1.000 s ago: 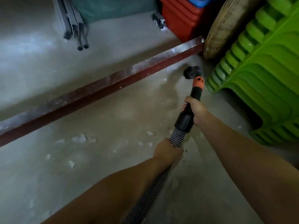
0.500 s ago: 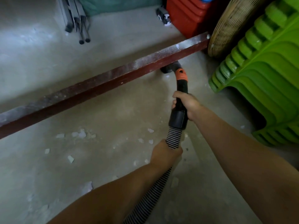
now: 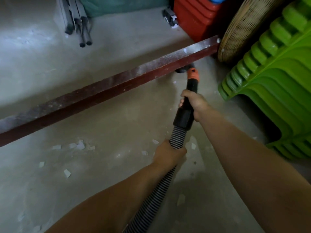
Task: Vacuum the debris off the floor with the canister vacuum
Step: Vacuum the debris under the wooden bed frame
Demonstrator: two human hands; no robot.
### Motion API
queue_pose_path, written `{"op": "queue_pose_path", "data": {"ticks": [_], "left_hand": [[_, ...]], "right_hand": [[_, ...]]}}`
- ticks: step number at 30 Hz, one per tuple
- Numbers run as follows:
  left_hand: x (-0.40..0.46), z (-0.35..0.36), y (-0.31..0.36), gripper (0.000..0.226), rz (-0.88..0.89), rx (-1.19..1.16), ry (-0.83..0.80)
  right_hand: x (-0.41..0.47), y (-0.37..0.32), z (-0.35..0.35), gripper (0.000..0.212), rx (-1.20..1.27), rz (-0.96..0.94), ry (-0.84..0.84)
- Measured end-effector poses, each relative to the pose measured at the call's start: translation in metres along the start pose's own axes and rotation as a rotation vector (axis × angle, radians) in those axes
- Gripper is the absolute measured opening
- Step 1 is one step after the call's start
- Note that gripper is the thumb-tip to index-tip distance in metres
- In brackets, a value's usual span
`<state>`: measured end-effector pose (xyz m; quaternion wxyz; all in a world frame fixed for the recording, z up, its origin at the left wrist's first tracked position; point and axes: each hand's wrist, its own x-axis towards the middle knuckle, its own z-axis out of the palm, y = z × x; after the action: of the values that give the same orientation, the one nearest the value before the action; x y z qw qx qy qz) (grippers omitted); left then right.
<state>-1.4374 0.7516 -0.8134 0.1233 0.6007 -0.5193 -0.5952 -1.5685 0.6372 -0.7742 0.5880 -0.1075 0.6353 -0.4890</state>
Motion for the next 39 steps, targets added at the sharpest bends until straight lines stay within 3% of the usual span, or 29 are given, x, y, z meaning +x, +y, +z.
{"op": "queue_pose_path", "data": {"ticks": [4, 10, 18, 26, 34, 39], "left_hand": [[0.006, 0.009, 0.002, 0.019, -0.003, 0.093, -0.030], [0.047, -0.007, 0.038, 0.023, 0.050, 0.211, -0.108], [0.070, -0.020, 0.038, 0.016, 0.016, 0.177, -0.032], [0.055, 0.002, 0.028, 0.039, 0.017, 0.216, -0.154], [0.057, -0.025, 0.030, 0.034, -0.002, 0.215, -0.030], [0.026, -0.003, 0.011, 0.041, -0.039, 0.233, -0.082]], "right_hand": [[0.007, -0.001, -0.012, 0.013, -0.065, -0.009, 0.014], [0.039, -0.024, -0.040, 0.017, 0.206, -0.028, 0.149], [0.068, -0.028, -0.015, 0.015, 0.172, -0.012, -0.008], [0.075, -0.027, -0.047, 0.019, 0.150, -0.030, -0.055], [0.079, -0.029, -0.025, 0.021, 0.279, 0.001, -0.114], [0.057, -0.013, -0.030, 0.023, 0.142, 0.084, -0.223]]}}
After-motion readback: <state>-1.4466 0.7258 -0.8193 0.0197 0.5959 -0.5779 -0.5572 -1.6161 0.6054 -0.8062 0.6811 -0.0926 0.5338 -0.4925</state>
